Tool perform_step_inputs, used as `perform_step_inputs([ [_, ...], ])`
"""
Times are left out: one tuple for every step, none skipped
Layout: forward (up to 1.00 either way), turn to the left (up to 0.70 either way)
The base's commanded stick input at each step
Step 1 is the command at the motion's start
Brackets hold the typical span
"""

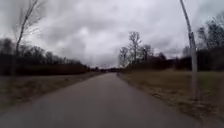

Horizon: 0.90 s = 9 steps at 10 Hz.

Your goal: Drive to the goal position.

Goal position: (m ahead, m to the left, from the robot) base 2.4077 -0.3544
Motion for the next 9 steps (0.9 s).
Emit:
perform_step_inputs([
  [0.85,0.00],
  [0.85,0.00],
  [0.85,0.00],
  [0.85,0.00],
  [0.85,0.00],
  [0.85,0.00],
  [0.85,0.00],
  [0.85,0.00],
  [0.85,0.00],
])
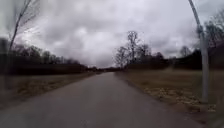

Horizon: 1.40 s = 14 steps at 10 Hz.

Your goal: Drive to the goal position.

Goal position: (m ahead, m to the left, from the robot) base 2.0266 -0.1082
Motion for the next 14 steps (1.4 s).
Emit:
perform_step_inputs([
  [0.85,0.02],
  [0.85,0.05],
  [0.85,0.07],
  [0.85,0.10],
  [0.85,0.10],
  [0.85,0.08],
  [0.85,0.06],
  [0.85,0.04],
  [0.85,0.03],
  [0.85,0.01],
  [0.85,0.00],
  [0.85,0.00],
  [0.85,0.00],
  [0.85,0.00],
])
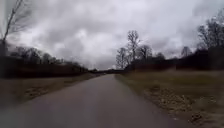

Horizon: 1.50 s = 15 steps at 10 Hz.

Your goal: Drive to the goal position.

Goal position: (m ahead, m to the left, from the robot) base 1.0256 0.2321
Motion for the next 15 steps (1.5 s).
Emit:
perform_step_inputs([
  [0.85,0.00],
  [0.85,0.01],
  [0.85,0.01],
  [0.85,0.01],
  [0.85,0.02],
  [0.85,0.02],
  [0.85,0.02],
  [0.85,0.01],
  [0.85,0.01],
  [0.85,0.01],
  [0.85,0.00],
  [0.85,0.00],
  [0.85,0.00],
  [0.85,0.00],
  [0.85,0.00],
])
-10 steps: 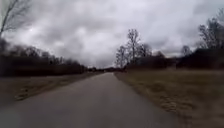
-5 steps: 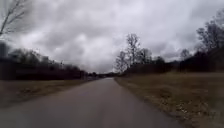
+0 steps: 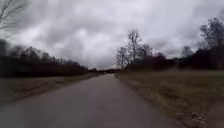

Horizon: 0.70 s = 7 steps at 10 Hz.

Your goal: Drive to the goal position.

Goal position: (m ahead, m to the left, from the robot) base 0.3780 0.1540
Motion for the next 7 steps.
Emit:
perform_step_inputs([
  [0.85,0.00],
  [0.85,0.00],
  [0.85,0.00],
  [0.85,0.00],
  [0.85,0.05],
  [0.85,0.17],
  [0.85,0.14],
])
